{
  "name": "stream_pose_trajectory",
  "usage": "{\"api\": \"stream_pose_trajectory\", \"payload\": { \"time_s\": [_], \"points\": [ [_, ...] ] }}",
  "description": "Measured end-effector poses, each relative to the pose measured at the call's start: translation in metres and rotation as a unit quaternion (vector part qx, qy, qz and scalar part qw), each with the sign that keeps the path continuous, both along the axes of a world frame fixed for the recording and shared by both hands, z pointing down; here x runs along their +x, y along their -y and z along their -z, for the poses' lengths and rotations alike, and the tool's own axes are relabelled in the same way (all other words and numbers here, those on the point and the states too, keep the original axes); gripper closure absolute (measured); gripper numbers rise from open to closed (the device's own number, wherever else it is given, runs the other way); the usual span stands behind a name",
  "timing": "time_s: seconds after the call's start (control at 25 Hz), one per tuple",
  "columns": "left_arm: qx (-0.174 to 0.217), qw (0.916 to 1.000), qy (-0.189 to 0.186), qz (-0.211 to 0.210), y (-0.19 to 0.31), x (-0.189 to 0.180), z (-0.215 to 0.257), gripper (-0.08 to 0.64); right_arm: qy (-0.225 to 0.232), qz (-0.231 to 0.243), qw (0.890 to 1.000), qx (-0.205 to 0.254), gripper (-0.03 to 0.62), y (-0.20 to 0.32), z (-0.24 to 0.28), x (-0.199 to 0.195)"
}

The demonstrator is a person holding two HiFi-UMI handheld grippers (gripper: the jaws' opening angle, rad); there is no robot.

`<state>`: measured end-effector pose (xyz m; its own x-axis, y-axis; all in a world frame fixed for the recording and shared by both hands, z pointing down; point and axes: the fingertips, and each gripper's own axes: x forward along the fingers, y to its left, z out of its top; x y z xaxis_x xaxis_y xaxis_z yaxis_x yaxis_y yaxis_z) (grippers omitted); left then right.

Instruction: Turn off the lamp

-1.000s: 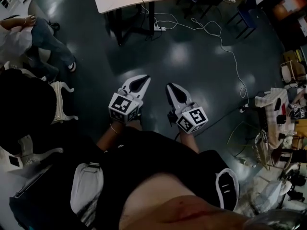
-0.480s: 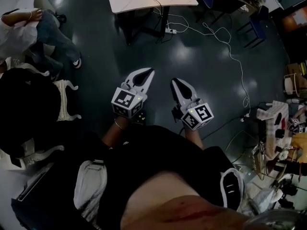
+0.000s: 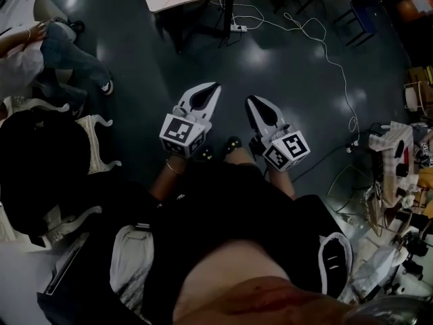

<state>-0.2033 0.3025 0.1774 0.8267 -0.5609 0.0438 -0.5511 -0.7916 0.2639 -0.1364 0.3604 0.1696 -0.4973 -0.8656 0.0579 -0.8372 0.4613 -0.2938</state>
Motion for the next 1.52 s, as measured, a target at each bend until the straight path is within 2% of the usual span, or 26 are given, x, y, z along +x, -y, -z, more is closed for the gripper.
{"api": "stream_pose_trajectory", "payload": {
  "time_s": [0.76, 1.52],
  "points": [
    [-0.026, 0.9987, 0.030, 0.031, 0.026, 0.013, -0.016, 0.554, 0.027, 0.042, 0.999, -0.009, 0.595, 0.044, -0.013, 0.019],
    [-0.010, 0.9980, 0.045, 0.044, 0.079, 0.073, -0.009, 0.554, 0.053, 0.051, 0.997, 0.001, 0.595, 0.103, -0.021, 0.088]
  ]
}}
